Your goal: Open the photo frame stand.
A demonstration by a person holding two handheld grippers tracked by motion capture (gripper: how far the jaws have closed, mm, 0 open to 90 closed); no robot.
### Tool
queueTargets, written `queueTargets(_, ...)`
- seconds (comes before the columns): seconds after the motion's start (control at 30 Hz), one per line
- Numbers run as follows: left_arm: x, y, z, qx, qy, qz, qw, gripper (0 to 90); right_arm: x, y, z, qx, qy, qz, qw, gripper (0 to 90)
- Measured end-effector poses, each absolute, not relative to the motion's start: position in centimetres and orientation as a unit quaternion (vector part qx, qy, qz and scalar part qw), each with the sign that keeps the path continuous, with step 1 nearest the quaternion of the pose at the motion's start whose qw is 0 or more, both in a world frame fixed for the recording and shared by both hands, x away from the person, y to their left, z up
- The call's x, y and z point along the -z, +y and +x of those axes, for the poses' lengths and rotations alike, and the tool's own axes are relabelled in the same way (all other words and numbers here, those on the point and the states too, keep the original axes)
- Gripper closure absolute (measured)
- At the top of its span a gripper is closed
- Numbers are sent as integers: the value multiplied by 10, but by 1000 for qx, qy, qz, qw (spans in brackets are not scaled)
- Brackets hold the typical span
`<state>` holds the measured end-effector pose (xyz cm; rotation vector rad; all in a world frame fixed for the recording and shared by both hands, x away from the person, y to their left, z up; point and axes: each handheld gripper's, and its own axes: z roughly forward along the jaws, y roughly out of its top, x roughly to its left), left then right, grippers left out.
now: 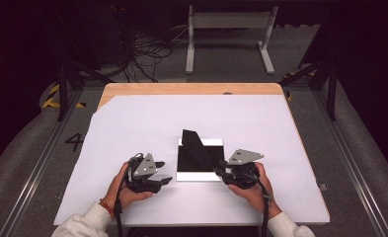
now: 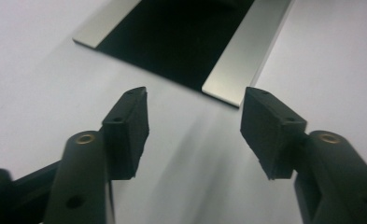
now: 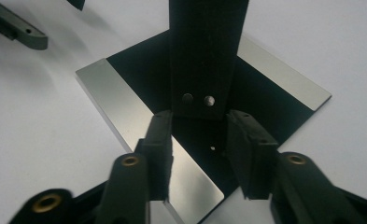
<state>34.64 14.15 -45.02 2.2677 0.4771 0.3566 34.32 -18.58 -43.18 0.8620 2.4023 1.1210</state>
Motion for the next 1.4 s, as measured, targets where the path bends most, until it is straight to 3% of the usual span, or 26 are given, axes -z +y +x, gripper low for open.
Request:
queueTargets(0.1,454,142,340,-142,190,891,387,309,427,-180,350,-396,849,307,167,446)
queueTargets(0.23,457,142,335,-144,199,889,386,192,424,-175,362,-392,847,320,164,352)
queueTargets(0.43,456,147,333,-138,202,885,397,118,426,-163,377,-387,848,328,154,292)
queueTargets(1.1,465,155,331,-146,205,891,377,116,438,-128,400,-354,868,319,143,282)
queueTargets(1.27,465,156,330,-149,203,893,372,117,442,-126,403,-342,870,319,156,398)
queueTargets(1.4,466,156,331,-148,203,895,369,127,442,-129,405,-347,868,323,150,424)
